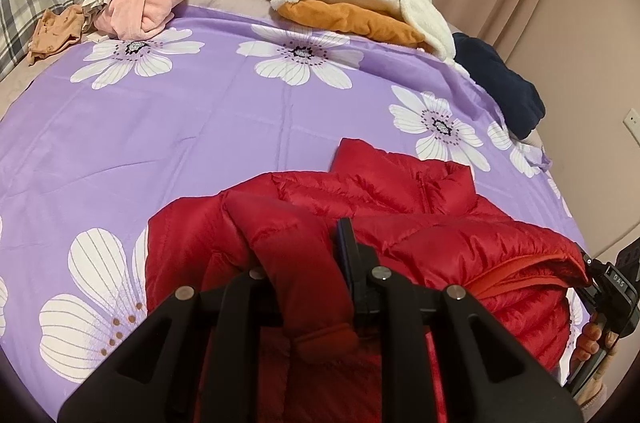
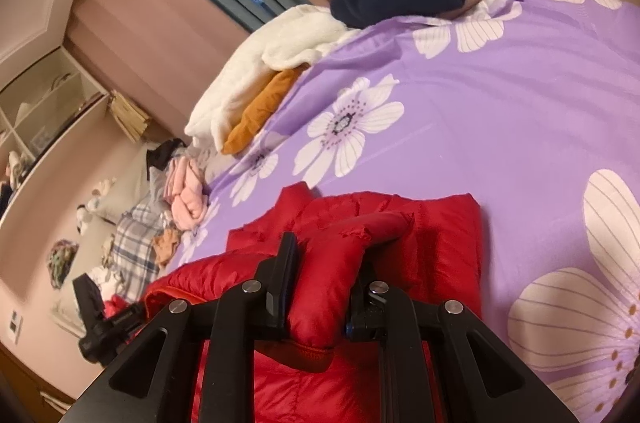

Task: Fold large clothes
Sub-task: 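Carry the held hem with both tools further toward the collar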

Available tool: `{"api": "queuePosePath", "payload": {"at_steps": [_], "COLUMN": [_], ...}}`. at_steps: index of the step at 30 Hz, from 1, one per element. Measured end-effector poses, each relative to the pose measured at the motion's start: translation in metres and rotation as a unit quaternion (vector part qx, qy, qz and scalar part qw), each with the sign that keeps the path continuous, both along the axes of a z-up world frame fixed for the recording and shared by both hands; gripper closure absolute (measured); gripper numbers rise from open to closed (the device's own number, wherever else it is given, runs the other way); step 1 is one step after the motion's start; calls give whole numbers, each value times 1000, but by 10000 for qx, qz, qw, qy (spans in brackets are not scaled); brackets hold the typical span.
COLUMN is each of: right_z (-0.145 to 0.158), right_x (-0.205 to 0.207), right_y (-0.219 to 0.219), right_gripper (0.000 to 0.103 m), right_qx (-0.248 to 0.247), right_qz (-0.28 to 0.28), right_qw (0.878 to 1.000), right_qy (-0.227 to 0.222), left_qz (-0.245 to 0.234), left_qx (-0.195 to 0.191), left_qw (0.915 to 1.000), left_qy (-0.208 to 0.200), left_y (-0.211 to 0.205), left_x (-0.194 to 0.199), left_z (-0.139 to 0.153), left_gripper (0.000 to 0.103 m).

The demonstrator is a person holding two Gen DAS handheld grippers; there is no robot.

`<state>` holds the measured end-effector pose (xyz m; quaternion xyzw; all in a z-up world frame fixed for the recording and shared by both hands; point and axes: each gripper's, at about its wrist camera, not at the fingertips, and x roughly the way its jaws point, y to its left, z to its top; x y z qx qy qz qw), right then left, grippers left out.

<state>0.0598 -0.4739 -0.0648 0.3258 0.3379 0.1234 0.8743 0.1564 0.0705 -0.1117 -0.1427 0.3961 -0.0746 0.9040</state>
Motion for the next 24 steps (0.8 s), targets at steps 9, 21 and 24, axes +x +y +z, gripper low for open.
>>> {"api": "queuePosePath", "payload": {"at_steps": [9,21,24], "right_z": [-8,-11,-11], "right_x": [7,12,12], "right_y": [-2,-3,-3], "right_gripper": [87,87,87], "right_qx": [23,11,2], "right_qz": [-17,-15,-13], "right_qw": [9999,9998,9998], "right_qy": [118,194,193], "left_qz": [1,16,14], "left_qx": [83,107,120], "left_qw": [9999,9999,9999], "left_qy": [57,98,101], "left_y": [-2,-3,-3], "left_x": [6,9,10], "left_z": [-8,-12,-13], "left_gripper": [84,83,83]}}
